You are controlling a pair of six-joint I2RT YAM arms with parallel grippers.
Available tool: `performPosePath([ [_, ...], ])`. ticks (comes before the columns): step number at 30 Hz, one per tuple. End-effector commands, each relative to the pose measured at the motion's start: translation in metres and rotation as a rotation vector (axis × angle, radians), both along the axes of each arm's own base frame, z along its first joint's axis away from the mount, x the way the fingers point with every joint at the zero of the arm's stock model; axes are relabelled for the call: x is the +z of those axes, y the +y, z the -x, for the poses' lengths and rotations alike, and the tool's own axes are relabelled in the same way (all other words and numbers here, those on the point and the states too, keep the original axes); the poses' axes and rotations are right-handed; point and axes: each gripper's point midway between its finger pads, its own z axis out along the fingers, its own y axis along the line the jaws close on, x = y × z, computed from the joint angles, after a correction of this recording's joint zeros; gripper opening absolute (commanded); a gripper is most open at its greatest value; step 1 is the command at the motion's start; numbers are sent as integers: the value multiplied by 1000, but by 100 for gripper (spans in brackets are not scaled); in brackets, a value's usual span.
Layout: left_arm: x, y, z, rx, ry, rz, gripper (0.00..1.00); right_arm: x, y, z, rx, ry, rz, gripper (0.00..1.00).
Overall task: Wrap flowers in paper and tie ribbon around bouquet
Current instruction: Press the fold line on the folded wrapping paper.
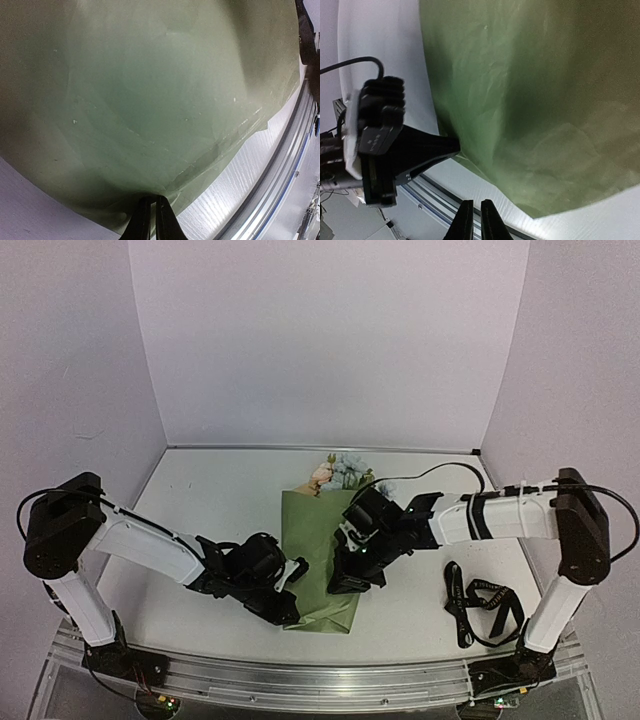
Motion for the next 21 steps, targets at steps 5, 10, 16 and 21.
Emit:
performPosePath([
  [5, 16, -9, -3, -19, -26, 58, 6, -7, 43, -5, -79, 47, -113, 5],
  [10, 16, -7, -1, -18, -24, 59, 6, -22, 43, 8, -71, 73, -89, 5],
  [16, 14, -4, 1, -19, -18, 55, 6, -38, 36, 17, -68, 106, -58, 5],
  [21, 13, -2, 1, -17, -16, 53, 6, -51, 20, 25, -56, 111, -9, 5],
])
